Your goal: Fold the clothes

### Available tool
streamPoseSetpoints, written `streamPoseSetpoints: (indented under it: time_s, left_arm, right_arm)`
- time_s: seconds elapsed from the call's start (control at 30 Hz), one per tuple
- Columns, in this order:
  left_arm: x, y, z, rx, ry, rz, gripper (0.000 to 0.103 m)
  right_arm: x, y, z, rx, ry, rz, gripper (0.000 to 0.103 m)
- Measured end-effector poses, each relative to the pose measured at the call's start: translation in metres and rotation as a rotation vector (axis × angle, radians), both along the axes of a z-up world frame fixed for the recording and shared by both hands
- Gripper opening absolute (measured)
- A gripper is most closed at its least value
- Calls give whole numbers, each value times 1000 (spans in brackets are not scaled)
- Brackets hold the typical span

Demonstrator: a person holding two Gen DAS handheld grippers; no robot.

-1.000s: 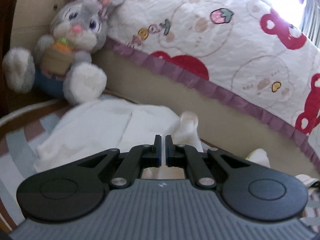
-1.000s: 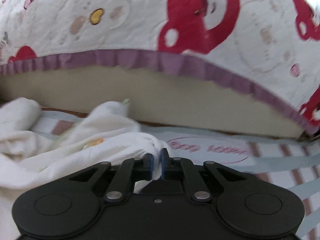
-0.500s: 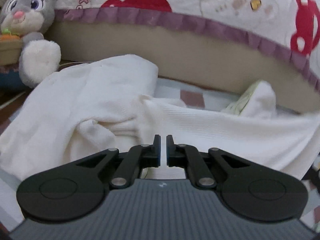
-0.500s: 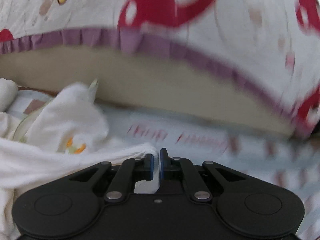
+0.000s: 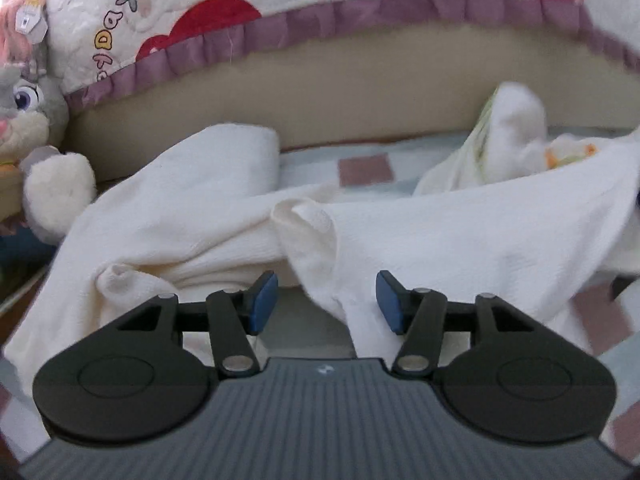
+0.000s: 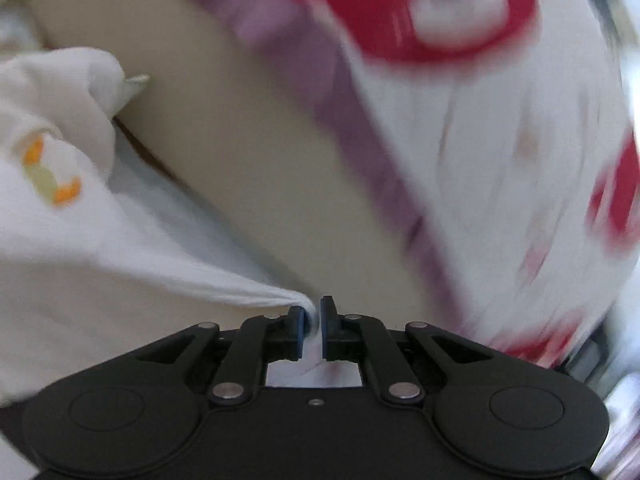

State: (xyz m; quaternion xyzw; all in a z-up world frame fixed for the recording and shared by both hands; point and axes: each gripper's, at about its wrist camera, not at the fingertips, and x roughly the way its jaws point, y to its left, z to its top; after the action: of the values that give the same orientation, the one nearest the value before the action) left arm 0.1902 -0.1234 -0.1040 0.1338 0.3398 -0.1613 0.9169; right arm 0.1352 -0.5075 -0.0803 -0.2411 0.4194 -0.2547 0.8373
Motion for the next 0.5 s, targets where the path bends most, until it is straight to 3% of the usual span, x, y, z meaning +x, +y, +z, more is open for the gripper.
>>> streamPoseSetpoints:
  time_s: [0.07, 0.13, 0.17, 0.23, 0.27, 0.33, 0.37, 0.43, 0.5]
  left_arm:
    - [14, 9, -6, -105, 95, 14, 51]
    - [30, 18, -17, -242, 239, 15, 43]
    - [36, 22, -24, -292, 298, 17, 31]
    - [42, 25, -35, -328, 355, 28, 15]
    - [41, 27, -36, -329, 350, 33, 10]
    - [38, 32, -28, -363, 315, 34, 8]
    - [38, 37, -21, -400, 294, 31, 8]
    - [35, 44, -5, -455, 232, 25, 8]
    - [32, 47, 4, -457, 188, 27, 8]
  right_arm:
    - [-17, -11, -11, 180, -37, -91, 6]
    - [-35, -15, -16, 287, -48, -125, 6]
    - [-42, -16, -15, 317, -55, -117, 6]
    - [-55, -21, -13, 394, -78, -124, 19]
    - [-60, -24, -12, 437, -92, -135, 23]
    - [-70, -31, -13, 527, -124, -191, 65]
    - [-74, -32, -18, 538, -125, -235, 72]
    - [-82, -32, -26, 561, -130, -314, 74]
    - [-95, -30, -28, 594, -146, -332, 74]
